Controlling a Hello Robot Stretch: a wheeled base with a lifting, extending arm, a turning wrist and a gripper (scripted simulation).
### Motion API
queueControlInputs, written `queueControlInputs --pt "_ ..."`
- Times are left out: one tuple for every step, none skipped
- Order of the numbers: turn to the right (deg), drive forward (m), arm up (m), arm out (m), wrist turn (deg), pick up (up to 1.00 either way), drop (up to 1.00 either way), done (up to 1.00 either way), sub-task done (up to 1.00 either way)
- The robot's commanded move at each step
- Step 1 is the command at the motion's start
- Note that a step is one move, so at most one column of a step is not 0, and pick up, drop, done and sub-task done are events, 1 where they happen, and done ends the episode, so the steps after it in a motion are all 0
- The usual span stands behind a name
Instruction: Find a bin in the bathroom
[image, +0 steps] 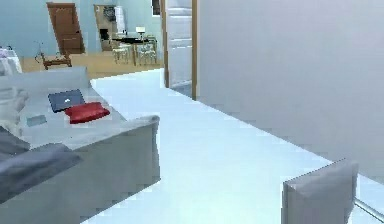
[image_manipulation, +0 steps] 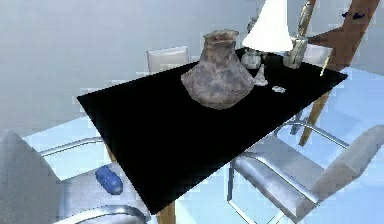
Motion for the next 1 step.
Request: queueControlInputs --pt "-6.0 0.0 0.0 0.0 0.0 0.0 0.0 0.0 0.0"
